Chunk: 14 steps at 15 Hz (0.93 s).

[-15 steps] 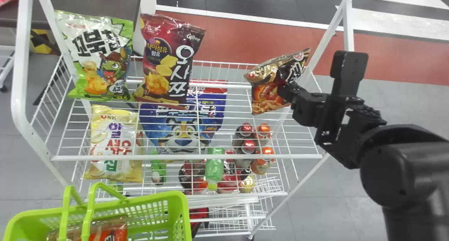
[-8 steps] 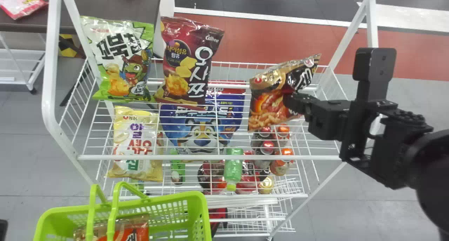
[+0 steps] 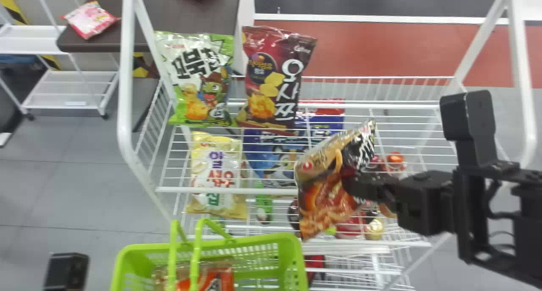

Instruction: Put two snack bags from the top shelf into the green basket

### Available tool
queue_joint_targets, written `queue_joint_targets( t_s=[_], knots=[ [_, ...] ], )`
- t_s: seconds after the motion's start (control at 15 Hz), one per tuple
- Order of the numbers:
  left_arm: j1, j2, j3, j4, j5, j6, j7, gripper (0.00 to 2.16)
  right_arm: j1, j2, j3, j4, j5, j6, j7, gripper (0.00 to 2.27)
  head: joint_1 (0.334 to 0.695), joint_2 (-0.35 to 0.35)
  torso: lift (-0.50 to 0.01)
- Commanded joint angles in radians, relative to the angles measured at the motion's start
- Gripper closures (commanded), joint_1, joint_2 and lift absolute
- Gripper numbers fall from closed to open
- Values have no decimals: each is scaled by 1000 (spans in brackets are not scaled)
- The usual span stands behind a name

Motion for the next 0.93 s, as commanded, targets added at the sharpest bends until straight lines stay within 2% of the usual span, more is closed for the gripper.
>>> queue_joint_targets(
  t_s=[0.0,0.2,0.33,0.4,0.47,0.53,0.6,0.67,0.73,0.8,0.87],
  knots=[
    [0,-1,0,2,0,0,0,2145,9,18,51,-3,-38,17,0,2243,695,105,-1],
    [-2,-2,-3,7,0,-3,2,2145,23,41,134,4,-39,17,-1,2243,695,224,-1],
    [-2,-2,-3,7,0,-3,2,2145,38,44,195,20,-22,17,-11,2243,695,283,-1],
    [-2,-2,-1,8,0,-3,2,2145,52,44,227,35,-10,17,-14,2240,695,333,-1],
    [-2,-1,0,8,0,-3,2,2145,67,44,262,56,11,17,-14,2226,695,350,-1],
    [-2,-1,2,8,0,-3,2,2145,80,44,284,73,19,6,-14,2108,695,350,-1],
    [-2,-1,0,8,0,-3,2,2145,93,41,304,92,30,-25,-11,1838,695,350,-1],
    [-3,1,0,10,0,-6,2,2145,103,40,316,113,34,-55,2,1268,695,350,-1],
    [-5,1,-1,10,0,-9,2,2145,104,37,331,136,36,-86,9,424,695,350,-1],
    [-5,1,-1,12,0,-9,2,2145,104,35,339,150,44,-92,11,-2,695,350,-1],
    [-5,2,-1,10,0,-9,2,2145,106,35,339,156,44,-104,11,-2,695,350,-1]
  ],
)
